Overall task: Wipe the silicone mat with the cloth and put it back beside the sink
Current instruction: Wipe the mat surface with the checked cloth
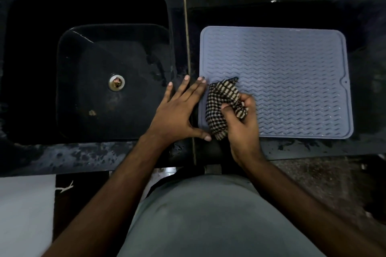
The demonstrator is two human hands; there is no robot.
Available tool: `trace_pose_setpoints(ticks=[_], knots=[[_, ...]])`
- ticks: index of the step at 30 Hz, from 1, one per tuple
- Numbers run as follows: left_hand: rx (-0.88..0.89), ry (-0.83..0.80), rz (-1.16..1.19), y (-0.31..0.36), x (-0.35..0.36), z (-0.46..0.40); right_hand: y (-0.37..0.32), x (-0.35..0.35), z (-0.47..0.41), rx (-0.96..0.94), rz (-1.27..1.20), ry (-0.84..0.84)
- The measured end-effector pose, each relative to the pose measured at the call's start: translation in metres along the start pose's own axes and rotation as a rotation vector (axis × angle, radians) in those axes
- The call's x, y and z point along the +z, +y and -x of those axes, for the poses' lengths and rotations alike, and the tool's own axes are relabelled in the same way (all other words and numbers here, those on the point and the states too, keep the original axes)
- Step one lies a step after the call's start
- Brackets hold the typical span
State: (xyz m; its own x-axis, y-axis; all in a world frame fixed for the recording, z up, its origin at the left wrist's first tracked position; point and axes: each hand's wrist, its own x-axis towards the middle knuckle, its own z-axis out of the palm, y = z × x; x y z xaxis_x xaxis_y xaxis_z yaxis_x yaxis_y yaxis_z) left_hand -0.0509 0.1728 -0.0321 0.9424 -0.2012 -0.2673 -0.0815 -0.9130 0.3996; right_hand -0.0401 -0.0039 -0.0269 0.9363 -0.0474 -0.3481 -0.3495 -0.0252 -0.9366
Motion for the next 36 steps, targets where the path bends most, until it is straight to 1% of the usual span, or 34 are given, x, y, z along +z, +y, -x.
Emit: trace_pose_setpoints(ticks=[1,3,5,7,8,10,12,16,18,20,22,24,26,30,34,36], knots=[[0.001,0.001,0.015,0.003,0.002,-0.001,0.001,-0.001,-0.001,-0.065,0.075,-0.006],[-0.009,-0.001,0.053,0.008,0.006,-0.003,0.004,0.001,0.001,-0.204,0.347,-0.047],[-0.029,-0.008,0.078,0.010,0.009,-0.005,0.009,-0.001,0.001,-0.289,0.575,-0.040],[-0.039,-0.012,0.089,0.009,0.009,-0.006,0.008,-0.008,-0.001,-0.339,0.619,-0.032],[-0.036,-0.015,0.089,0.009,0.009,-0.007,0.005,-0.014,-0.005,-0.339,0.586,-0.051],[-0.030,-0.028,0.092,0.010,0.007,-0.008,-0.001,-0.024,-0.013,-0.306,0.557,-0.165],[-0.028,-0.038,0.090,0.011,0.007,-0.010,-0.007,-0.027,-0.018,-0.307,0.701,-0.243],[-0.034,-0.042,0.059,0.012,0.003,-0.011,-0.016,-0.013,-0.023,-0.261,1.007,-0.232],[-0.027,-0.034,0.046,0.012,0.002,-0.010,-0.012,-0.003,-0.018,-0.329,1.146,-0.276],[-0.027,-0.025,0.037,0.012,0.001,-0.008,-0.007,0.004,-0.013,-0.365,1.132,-0.300],[-0.034,-0.014,0.023,0.012,0.001,-0.006,-0.001,0.008,-0.008,-0.383,1.096,-0.284],[-0.036,-0.008,0.002,0.012,0.002,-0.006,0.005,0.013,-0.006,-0.402,1.120,-0.249],[-0.036,-0.010,-0.037,0.012,0.002,-0.007,0.006,0.018,-0.009,-0.431,1.166,-0.249],[-0.066,-0.005,-0.108,0.013,0.004,-0.008,-0.004,0.011,-0.019,-0.378,1.091,-0.322],[-0.103,-0.039,-0.088,0.022,0.002,-0.010,0.004,-0.006,-0.016,-0.407,1.098,-0.257],[-0.127,-0.045,-0.118,0.023,0.001,-0.011,0.005,-0.005,-0.016,-0.427,1.131,-0.256]])
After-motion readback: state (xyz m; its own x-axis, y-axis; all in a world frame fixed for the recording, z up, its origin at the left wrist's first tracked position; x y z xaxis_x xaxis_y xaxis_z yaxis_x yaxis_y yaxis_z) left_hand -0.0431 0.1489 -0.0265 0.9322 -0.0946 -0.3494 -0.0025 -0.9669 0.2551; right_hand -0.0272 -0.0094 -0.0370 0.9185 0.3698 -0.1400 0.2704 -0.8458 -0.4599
